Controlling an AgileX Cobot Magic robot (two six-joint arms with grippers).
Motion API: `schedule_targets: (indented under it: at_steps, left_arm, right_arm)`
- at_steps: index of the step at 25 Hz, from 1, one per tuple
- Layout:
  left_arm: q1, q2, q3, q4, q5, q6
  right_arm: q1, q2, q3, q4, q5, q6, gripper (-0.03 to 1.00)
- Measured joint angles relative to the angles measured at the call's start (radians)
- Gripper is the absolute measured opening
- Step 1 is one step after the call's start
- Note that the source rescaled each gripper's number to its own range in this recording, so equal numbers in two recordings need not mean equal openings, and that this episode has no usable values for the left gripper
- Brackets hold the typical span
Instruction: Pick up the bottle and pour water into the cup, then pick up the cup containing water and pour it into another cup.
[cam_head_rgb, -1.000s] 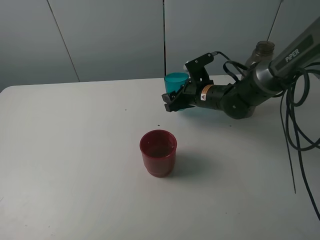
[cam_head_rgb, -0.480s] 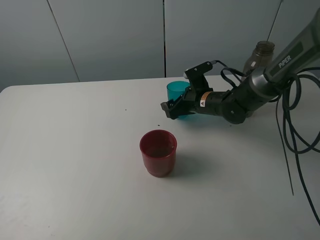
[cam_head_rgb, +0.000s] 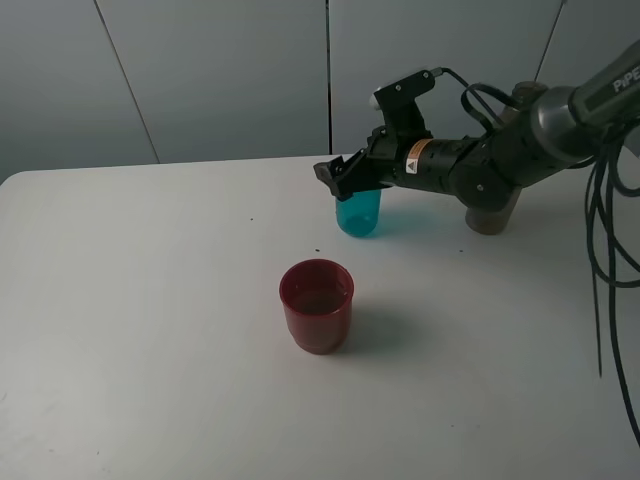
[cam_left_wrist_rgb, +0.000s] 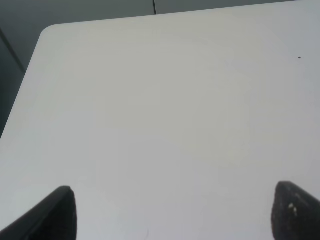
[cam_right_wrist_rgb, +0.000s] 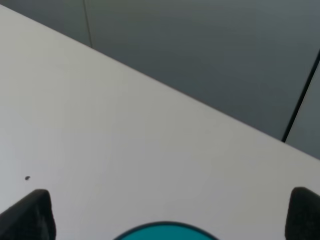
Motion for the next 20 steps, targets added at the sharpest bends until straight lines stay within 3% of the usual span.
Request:
schedule_targets:
  at_steps: [8, 13, 17, 20]
  left_arm:
    - [0.0, 0.0, 0.0, 0.0, 0.0, 0.0]
    - [0.0, 0.0, 0.0, 0.0, 0.0, 0.0]
    - [0.0, 0.0, 0.0, 0.0, 0.0, 0.0]
    - [0.0, 0.0, 0.0, 0.0, 0.0, 0.0]
  right_arm:
    - [0.0, -0.187, 0.17, -0.02, 0.01, 0.063, 0.99]
    - [0.0, -0.362, 0.285, -0.02, 0.041, 0.175, 0.99]
    - [0.014, -0.523, 0.35, -0.008, 0.258, 0.249, 0.99]
    - [0.02, -0.644, 0.365, 0.087, 0.525, 0.196, 0.99]
